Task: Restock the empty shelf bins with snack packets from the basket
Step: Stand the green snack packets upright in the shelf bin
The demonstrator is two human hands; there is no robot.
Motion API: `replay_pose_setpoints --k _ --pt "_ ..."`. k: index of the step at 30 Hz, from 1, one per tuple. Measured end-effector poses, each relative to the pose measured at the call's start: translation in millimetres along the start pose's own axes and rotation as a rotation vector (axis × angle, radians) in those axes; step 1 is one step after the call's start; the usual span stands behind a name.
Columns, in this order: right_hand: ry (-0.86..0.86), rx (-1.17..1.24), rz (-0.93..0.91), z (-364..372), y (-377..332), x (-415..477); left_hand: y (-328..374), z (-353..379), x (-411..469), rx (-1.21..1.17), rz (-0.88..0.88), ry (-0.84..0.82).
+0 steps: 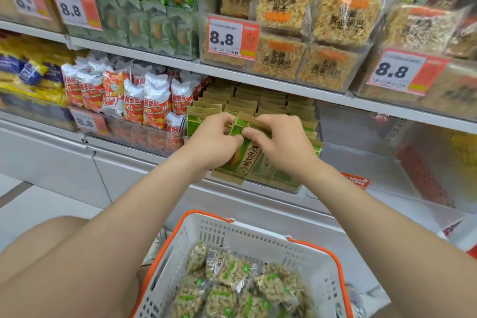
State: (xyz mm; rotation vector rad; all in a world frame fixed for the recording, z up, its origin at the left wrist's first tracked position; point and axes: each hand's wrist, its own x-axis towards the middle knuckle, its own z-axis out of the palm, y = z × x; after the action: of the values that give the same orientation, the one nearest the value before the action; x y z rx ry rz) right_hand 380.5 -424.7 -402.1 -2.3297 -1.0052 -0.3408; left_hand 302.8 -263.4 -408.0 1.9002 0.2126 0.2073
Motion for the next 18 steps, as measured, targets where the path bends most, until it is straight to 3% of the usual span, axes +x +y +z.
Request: replay_pose_setpoints --k 4,8,11,14,18 --pt "0.162 0.101 0.066 4 4 0 5 -2 16 -0.074 -0.002 0.061" --pt "0.067 0.282 0.19 7 8 3 2 -6 32 -0.056 0.006 0.125" --pt "0.131 0.334 0.219 4 12 10 5 0 39 -0.041 0.071 0.154" --pt "0.229 0.34 0.233 0 14 17 11 9 43 0.112 0.157 0.253" --pt "0.422 0.279 0.185 0 11 26 5 7 49 0.285 0.125 0.391"
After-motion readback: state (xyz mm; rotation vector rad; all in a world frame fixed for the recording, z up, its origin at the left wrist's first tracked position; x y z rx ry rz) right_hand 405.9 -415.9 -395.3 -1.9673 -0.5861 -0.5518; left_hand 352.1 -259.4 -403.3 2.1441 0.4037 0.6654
